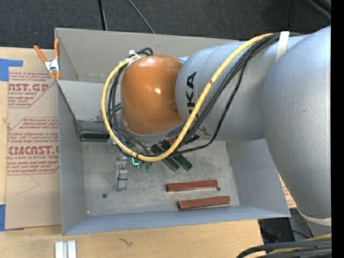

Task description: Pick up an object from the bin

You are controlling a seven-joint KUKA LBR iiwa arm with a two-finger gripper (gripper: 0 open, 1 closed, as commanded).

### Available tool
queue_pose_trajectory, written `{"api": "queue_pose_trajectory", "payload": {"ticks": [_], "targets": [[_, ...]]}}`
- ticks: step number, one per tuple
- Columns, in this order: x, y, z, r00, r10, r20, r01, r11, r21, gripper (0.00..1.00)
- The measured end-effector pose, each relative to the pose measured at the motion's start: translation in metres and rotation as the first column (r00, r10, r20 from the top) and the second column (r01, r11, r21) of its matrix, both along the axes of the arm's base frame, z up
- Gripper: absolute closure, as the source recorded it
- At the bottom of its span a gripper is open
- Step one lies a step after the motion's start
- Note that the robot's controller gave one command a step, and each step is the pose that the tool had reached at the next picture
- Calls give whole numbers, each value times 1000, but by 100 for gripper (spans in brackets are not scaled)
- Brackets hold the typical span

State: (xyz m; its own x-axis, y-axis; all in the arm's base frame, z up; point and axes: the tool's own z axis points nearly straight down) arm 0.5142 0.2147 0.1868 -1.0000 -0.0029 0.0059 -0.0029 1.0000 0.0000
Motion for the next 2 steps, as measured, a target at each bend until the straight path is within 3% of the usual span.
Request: {"api": "queue_pose_trajectory", "payload": {"ticks": [1,2], "targets": [[44,-87,-121,984,180,2,-180,984,-2,0],[81,-158,-85,971,237,13,-237,972,-4,0]]}}
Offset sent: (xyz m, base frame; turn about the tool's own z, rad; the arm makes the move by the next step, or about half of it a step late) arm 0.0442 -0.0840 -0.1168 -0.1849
